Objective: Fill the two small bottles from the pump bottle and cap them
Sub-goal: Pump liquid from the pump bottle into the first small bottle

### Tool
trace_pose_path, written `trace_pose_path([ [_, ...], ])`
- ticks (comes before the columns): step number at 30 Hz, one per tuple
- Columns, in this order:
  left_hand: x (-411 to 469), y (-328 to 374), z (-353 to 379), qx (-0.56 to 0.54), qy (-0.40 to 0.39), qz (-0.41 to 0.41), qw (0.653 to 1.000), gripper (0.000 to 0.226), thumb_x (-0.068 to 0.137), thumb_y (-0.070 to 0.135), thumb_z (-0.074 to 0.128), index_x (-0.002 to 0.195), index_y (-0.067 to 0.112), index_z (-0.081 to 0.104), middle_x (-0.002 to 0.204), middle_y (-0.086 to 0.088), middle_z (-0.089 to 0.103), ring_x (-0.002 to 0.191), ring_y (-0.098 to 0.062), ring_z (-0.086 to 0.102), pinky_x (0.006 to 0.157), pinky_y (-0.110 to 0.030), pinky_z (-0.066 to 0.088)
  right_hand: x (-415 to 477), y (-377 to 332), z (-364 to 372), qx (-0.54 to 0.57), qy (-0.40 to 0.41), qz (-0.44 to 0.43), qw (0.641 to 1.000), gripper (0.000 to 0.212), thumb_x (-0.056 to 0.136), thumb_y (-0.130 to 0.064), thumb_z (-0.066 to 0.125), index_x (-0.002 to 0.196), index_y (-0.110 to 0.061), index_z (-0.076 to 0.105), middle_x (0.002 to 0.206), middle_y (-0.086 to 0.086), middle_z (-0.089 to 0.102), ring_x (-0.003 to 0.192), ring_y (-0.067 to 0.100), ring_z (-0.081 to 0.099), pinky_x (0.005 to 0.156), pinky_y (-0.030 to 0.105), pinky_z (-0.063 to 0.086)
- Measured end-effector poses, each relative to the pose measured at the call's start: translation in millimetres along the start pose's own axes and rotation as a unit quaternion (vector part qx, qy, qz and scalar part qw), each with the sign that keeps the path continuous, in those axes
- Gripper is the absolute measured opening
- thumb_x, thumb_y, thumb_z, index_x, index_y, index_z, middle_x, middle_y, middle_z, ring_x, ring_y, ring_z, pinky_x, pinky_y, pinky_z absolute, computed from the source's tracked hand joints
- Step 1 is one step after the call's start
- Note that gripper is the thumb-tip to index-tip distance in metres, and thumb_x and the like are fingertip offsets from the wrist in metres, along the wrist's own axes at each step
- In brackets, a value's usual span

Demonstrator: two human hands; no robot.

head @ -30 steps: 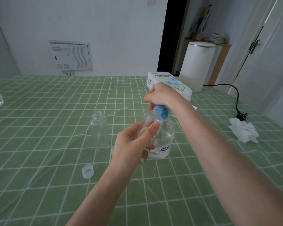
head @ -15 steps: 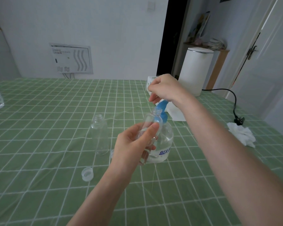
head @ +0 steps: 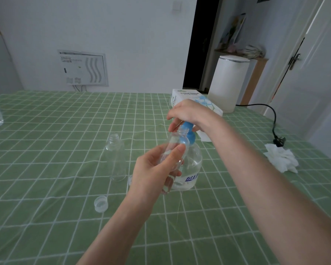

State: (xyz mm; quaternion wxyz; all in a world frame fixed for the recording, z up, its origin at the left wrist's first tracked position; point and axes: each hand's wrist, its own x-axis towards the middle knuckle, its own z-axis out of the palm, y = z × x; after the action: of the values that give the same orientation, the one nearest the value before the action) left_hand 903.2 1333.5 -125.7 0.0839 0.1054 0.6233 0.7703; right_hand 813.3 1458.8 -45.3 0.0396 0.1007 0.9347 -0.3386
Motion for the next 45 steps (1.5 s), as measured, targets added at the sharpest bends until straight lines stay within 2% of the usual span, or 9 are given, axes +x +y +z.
trace_pose_path([
  [6,-1.1,-3.1,-0.8,0.006,0.001,-0.007,1.0,0.04,0.065,0.049,0.068,0.091,0.018,0.072,0.059,0.008,0.068,0.046,-0.003,0.057,0.039,-0.012,0.039,2.1,6.2,6.7,-0.021,-0.014,0.014,1.0,0.033,0.091,-0.022,0.056,0.121,-0.009,0.062,0.113,0.01,0.072,0.09,0.025,0.062,0.076,0.032,0.049],
  [10,-2.0,-4.4,-1.1,0.001,0.004,-0.007,1.0,0.038,0.062,0.05,0.069,0.09,0.024,0.073,0.063,0.008,0.07,0.05,-0.004,0.06,0.04,-0.012,0.04,3.1,8.1,10.2,-0.006,-0.021,0.018,1.0,0.036,0.089,-0.02,0.057,0.122,-0.005,0.059,0.115,0.016,0.07,0.09,0.027,0.063,0.092,0.043,0.052],
  [13,-2.5,-4.2,-1.2,0.0,0.005,-0.007,1.0,0.039,0.062,0.05,0.069,0.091,0.023,0.073,0.064,0.008,0.07,0.05,-0.004,0.06,0.041,-0.012,0.04,2.5,7.7,10.2,-0.007,-0.014,0.016,1.0,0.037,0.09,-0.02,0.057,0.123,-0.005,0.058,0.115,0.016,0.069,0.102,0.031,0.066,0.094,0.042,0.05],
  [20,-2.2,-1.5,-1.8,0.007,0.001,0.002,1.0,0.045,0.061,0.053,0.067,0.095,0.022,0.073,0.065,0.008,0.07,0.053,-0.003,0.06,0.044,-0.013,0.042,-1.4,0.7,-1.1,-0.033,0.047,-0.015,0.998,0.035,0.092,-0.029,0.053,0.117,-0.007,0.064,0.103,0.007,0.075,0.083,0.019,0.057,0.058,0.024,0.037],
  [27,1.2,3.9,0.2,0.0,-0.004,0.013,1.0,0.045,0.064,0.049,0.067,0.097,0.018,0.073,0.065,0.008,0.07,0.052,-0.003,0.06,0.043,-0.012,0.041,-2.4,-6.6,-6.8,-0.043,0.034,-0.01,0.998,0.031,0.091,-0.024,0.058,0.117,-0.008,0.064,0.107,0.007,0.074,0.106,0.022,0.065,0.065,0.025,0.042],
  [31,-1.5,-3.0,-0.2,0.005,-0.001,-0.001,1.0,0.045,0.063,0.05,0.067,0.093,0.017,0.073,0.065,0.007,0.07,0.05,-0.004,0.058,0.041,-0.012,0.04,-1.6,1.3,2.9,-0.05,0.006,0.001,0.999,0.036,0.089,-0.023,0.062,0.121,-0.007,0.061,0.114,0.012,0.07,0.105,0.029,0.065,0.088,0.036,0.051],
  [34,-5.2,-9.3,-0.1,0.0,0.002,-0.014,1.0,0.044,0.063,0.049,0.068,0.093,0.017,0.072,0.063,0.009,0.068,0.05,-0.004,0.058,0.04,-0.013,0.04,-1.0,11.2,12.1,-0.047,-0.006,0.011,0.999,0.038,0.088,-0.023,0.064,0.122,-0.007,0.06,0.114,0.014,0.069,0.108,0.032,0.065,0.093,0.039,0.051],
  [43,-3.6,-5.8,-1.3,0.014,0.004,-0.003,1.0,0.049,0.062,0.054,0.066,0.097,0.019,0.072,0.066,0.009,0.07,0.053,-0.003,0.06,0.043,-0.013,0.041,-0.2,2.8,2.6,-0.058,0.034,-0.017,0.998,0.031,0.088,-0.025,0.059,0.115,-0.01,0.063,0.107,0.007,0.072,0.092,0.02,0.061,0.068,0.027,0.044],
  [45,-2.4,-4.3,-1.9,0.013,0.005,-0.002,1.0,0.048,0.062,0.053,0.066,0.097,0.019,0.072,0.067,0.008,0.07,0.053,-0.004,0.06,0.042,-0.013,0.041,-0.1,0.0,2.7,-0.056,0.025,-0.011,0.998,0.032,0.088,-0.024,0.06,0.118,-0.01,0.063,0.108,0.007,0.073,0.098,0.02,0.062,0.063,0.025,0.04],
])
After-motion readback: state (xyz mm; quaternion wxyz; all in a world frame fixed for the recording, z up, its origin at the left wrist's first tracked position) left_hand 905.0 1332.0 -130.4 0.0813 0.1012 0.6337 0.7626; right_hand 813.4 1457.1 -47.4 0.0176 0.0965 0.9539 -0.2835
